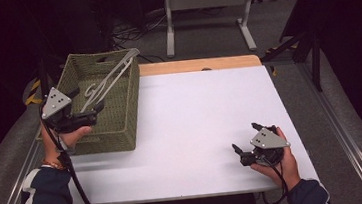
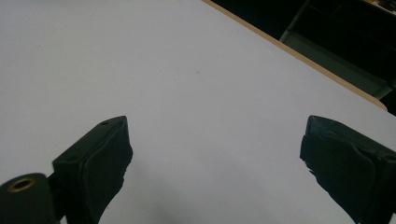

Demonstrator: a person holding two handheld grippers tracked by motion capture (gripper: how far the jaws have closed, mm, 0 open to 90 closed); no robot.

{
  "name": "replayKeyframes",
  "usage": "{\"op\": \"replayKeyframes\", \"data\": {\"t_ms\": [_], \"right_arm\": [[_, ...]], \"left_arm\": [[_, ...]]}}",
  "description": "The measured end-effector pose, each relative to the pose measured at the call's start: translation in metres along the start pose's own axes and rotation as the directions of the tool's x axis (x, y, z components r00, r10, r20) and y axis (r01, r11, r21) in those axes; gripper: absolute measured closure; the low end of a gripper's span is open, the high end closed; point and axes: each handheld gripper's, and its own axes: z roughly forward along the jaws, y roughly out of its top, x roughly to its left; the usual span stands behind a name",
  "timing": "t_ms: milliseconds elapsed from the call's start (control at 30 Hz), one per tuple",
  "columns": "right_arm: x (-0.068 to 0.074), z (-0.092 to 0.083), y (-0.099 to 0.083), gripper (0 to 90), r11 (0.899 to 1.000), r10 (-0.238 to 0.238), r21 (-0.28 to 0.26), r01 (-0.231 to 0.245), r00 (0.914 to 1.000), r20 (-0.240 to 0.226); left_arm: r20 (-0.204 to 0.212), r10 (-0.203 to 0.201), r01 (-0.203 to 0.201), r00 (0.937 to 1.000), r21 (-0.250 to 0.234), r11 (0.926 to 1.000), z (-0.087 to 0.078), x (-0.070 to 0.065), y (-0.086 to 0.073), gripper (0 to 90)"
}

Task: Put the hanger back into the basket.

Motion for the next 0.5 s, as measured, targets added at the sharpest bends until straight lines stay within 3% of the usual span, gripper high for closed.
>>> {"op": "replayKeyframes", "data": {"t_ms": [133,500], "right_arm": [[-0.002,0.000,0.000,8.5,1.000,0.014,-0.008,-0.014,0.9999,-0.003],[-0.001,0.000,0.000,8.4,0.999,0.026,-0.019,-0.026,0.9996,-0.009]], "left_arm": [[0.029,0.016,-0.015,0.9994,-0.035,0.9993,-0.002,-0.011,-0.001,7.3],[0.097,0.066,-0.059,0.9931,-0.077,0.9953,-0.006,-0.042,-0.002,5.3]]}}
